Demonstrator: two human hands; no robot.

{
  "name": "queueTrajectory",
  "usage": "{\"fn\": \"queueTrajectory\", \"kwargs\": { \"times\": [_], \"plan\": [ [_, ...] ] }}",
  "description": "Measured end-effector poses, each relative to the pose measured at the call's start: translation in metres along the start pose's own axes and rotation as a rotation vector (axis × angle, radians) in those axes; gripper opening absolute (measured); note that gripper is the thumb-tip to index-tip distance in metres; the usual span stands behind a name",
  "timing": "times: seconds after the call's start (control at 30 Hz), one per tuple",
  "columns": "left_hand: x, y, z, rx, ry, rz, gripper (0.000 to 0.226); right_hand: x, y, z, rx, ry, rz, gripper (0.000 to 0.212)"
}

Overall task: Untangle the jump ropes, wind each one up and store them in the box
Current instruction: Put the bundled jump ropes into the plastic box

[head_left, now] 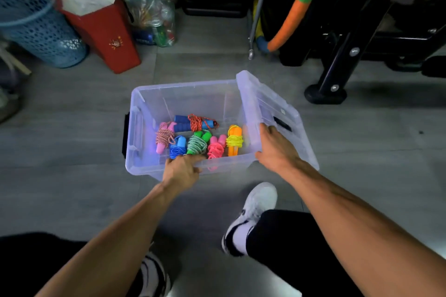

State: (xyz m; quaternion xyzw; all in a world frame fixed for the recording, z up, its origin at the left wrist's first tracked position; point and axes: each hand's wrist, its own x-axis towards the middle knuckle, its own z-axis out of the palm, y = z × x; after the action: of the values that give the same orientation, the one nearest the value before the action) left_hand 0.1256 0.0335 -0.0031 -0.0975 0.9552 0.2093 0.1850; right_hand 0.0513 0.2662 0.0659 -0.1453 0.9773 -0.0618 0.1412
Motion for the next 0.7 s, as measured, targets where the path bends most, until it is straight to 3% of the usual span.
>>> {"fn": "queueTrajectory", "kwargs": {
  "times": [0.23, 0.3, 0.43, 0.5, 0.7],
  "plan": [
    [-0.096, -0.009, 0.033, -0.065, -0.026, -0.036, 0.039, -0.093, -0.019, 0.006, 0.100, 0.006, -0.053, 0.074],
    [-0.109, -0.009, 0.038, -0.295, -0.008, -0.060, 0.034, -0.112, -0.026, 0.008, 0.135, 0.020, -0.081, 0.078],
    [-0.123, 0.015, -0.003, -1.033, 0.131, -0.209, 0.017, -0.130, -0.047, 0.003, 0.250, 0.177, -0.141, 0.076],
    [-0.130, 0.029, -0.032, -1.318, 0.059, -0.238, 0.014, -0.134, -0.059, 0.001, 0.305, 0.231, -0.210, 0.075],
    [-0.138, 0.039, -0.065, -1.482, -0.159, -0.231, 0.034, -0.141, -0.087, 0.006, 0.377, 0.214, -0.410, 0.076]
  ]
}}
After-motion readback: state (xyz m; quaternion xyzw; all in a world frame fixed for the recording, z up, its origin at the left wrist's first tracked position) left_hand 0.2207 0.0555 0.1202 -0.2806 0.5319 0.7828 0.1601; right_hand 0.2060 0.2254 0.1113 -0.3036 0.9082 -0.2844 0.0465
